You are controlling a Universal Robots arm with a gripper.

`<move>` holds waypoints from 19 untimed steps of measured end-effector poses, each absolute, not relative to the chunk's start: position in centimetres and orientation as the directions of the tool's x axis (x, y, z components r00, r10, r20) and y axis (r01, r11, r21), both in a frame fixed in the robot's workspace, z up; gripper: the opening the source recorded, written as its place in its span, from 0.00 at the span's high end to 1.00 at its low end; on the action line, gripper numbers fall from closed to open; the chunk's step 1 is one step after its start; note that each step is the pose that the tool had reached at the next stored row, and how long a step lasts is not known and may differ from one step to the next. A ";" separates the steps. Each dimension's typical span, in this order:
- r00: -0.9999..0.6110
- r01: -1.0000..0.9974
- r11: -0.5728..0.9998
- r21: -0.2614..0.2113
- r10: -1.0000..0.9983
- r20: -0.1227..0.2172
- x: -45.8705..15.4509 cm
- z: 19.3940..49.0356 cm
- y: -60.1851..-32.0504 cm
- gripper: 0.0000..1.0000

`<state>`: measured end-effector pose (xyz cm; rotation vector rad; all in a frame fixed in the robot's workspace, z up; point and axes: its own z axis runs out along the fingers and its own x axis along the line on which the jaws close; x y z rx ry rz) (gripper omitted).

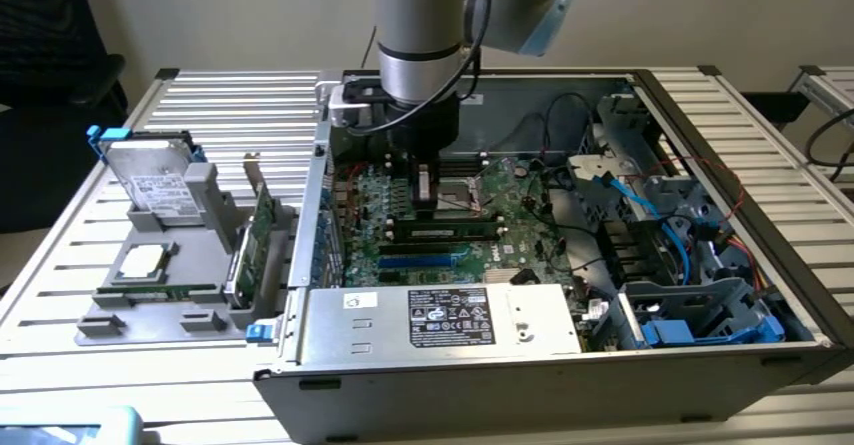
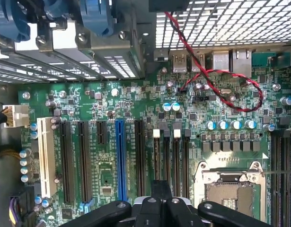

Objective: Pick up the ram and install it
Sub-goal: 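Press down the ram until it locks into place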

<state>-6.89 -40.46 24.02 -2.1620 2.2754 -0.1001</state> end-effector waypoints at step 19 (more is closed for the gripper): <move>-0.052 -0.998 0.050 -0.047 -0.998 0.047 -7.5 22.9 -40.4 0.89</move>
